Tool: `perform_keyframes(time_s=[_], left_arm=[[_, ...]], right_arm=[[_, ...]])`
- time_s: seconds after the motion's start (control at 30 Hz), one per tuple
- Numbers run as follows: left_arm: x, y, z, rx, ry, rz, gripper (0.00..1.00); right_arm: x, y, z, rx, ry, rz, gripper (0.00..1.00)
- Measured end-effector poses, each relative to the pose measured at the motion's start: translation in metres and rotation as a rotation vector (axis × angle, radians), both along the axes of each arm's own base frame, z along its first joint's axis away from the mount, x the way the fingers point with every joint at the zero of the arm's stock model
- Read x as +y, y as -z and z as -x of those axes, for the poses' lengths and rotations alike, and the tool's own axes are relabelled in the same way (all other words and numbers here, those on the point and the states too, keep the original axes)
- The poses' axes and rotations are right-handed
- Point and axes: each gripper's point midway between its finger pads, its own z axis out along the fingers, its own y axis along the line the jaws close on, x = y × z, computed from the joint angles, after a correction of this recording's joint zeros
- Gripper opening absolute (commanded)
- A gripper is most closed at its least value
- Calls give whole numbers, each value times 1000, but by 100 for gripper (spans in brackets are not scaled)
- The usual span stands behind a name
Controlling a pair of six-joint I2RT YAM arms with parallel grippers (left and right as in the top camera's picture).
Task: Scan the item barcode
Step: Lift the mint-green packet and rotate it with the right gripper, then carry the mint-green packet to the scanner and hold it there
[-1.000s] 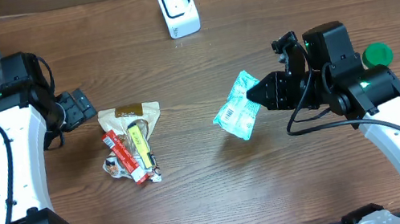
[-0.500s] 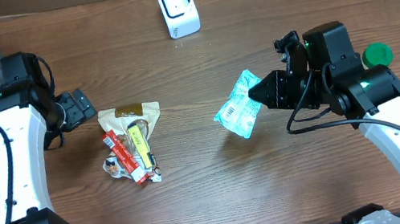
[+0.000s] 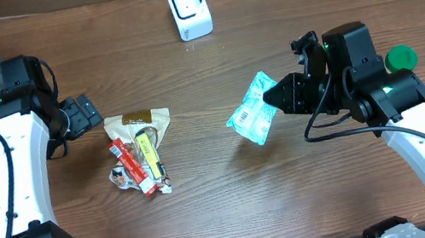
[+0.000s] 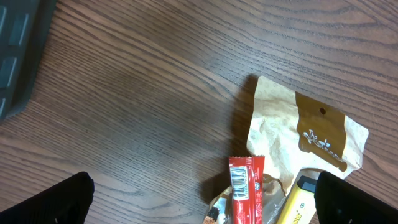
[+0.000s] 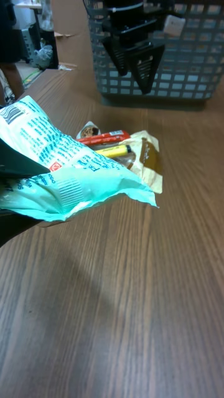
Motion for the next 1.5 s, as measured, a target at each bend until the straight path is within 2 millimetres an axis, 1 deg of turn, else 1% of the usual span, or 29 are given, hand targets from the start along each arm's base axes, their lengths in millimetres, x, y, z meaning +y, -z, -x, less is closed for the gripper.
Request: perform_keyframes(time_s=[0.07,0.17,0.23,0.33,0.43,0.47,0.5,0.57,0.63,0.7,0.77,0.83,0.93,1.07,1.2,1.23,1.33,1.4,1.5], left_arm=[[0,0,0,0,0,0,100],[0,0,0,0,0,0,100],[0,0,0,0,0,0,100],[0,0,0,0,0,0,100],[0,0,0,0,0,-1,100],[0,0,0,-1,0,-1,100],[0,0,0,0,0,0,100],[0,0,0,0,0,0,100],[0,0,0,0,0,1,100],[0,0,0,0,0,0,100],[0,0,0,0,0,0,100],[0,0,0,0,0,0,100],[0,0,0,0,0,0,100],[0,0,0,0,0,0,100],[0,0,0,0,0,0,100],[0,0,0,0,0,0,100],[0,0,0,0,0,-1,100],[0,0,0,0,0,0,100],[0,0,0,0,0,0,100]], right_arm=[[1,-2,-2,-13,-2,-6,3],[1,-5,2,3,-5,-4,3],[0,-15,2,-2,-8,-4,3],[0,-52,1,-51,-21,-2,3],[0,-100,-8,-119,-31,14,3],[0,-106,-10,-130,-33,19,3],[0,-124,-17,-160,-36,35,3],[1,-146,-32,-202,-32,76,3],[4,-162,-59,-269,-13,130,4],[10,-171,-90,-357,6,182,4],[16,-170,-118,-430,26,236,4],[24,-160,-147,-495,42,310,4],[35,-140,-187,-582,65,444,4],[49,-111,-234,-701,89,661,4],[64,-84,-267,-800,94,852,4],[68,-75,-276,-825,94,906,4],[79,-58,-294,-885,104,1010,4],[87,-41,-307,-925,112,1086,4],[97,-23,-320,-977,128,1163,4]])
